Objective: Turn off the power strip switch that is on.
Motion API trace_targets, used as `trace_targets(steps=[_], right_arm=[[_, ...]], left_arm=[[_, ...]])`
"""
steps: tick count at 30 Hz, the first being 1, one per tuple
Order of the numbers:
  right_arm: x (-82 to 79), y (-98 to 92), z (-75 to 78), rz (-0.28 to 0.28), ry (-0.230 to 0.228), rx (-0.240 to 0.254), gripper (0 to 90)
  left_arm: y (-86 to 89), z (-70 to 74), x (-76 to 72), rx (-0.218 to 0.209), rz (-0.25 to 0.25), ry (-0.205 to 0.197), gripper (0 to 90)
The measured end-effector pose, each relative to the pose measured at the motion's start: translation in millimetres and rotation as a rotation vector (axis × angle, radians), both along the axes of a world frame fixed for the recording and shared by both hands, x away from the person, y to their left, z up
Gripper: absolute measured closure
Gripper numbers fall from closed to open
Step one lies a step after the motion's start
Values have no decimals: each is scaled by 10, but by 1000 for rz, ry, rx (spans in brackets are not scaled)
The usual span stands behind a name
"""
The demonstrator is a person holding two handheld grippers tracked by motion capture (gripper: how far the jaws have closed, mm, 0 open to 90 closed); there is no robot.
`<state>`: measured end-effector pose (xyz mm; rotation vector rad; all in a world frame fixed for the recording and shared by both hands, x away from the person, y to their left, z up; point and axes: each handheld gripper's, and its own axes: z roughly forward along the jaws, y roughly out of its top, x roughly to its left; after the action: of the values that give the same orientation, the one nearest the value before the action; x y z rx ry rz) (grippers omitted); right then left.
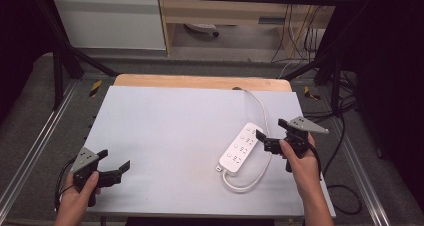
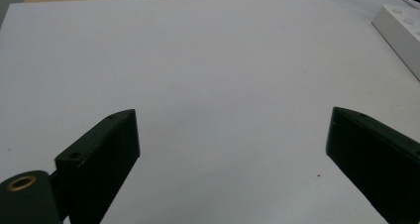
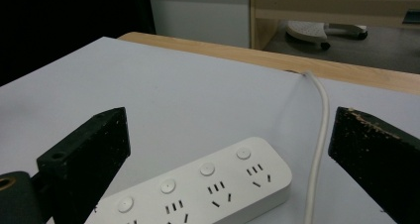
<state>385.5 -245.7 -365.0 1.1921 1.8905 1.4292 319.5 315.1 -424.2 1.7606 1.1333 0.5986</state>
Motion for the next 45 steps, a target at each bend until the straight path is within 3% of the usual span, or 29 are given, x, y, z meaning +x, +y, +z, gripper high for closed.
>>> trace_targets(steps=[15,26,45], right_arm=[[-167,-176,1,-16,-17,2,30],[-274,-289,-81,-25,-21,-13,28],[-439,-511,-473,-41,8,-9,32]], left_arm=[[1,2,-1,3,0,-3,63],[2,0,0,3,1,-2,63],[7,3,-3,8,2,-2,62]])
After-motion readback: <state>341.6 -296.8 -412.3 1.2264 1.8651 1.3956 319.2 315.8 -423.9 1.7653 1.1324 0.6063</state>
